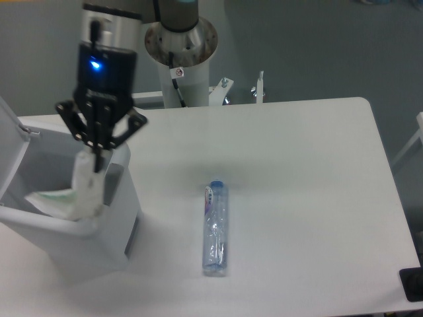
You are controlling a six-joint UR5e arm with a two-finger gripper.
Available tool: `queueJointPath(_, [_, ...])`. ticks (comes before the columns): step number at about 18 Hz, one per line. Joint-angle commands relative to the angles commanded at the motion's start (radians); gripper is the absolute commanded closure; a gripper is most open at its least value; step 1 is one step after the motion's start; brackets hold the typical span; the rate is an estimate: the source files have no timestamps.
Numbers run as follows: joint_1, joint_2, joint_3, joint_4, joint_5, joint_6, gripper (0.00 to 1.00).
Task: Place the trash in the trash can
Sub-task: 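Carry the wrapper over the white bin and open the gripper, then move the gripper to the water bottle and lower around it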
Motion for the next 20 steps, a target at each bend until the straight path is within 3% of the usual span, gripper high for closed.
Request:
queueJointPath(2, [-0.009, -0.009, -0.003, 0.0, -0.008, 0.002, 0.45])
queueJointPath(4, [-0.017, -0.012, -0.011, 0.0, -0.011, 0.0, 0.08])
queueJointPath(5, [-0.017, -0.012, -0.017, 0.002, -0.009, 0.0, 0.0])
queueJointPath(9, [-0.006, -0.014, -0.005, 0.003, -0.011, -0.002, 0.0])
queueJointPath(11, [0.05, -0.029, 0.005, 0.003, -0.011, -0.002, 0.0])
queueJointPath(15, [0.176, -0.115, 0.057, 0.002, -0.012, -0.005, 0.0])
queueJointPath(20, [0.244, -0.259, 0.126, -0.005, 0.0, -0.023, 0.0])
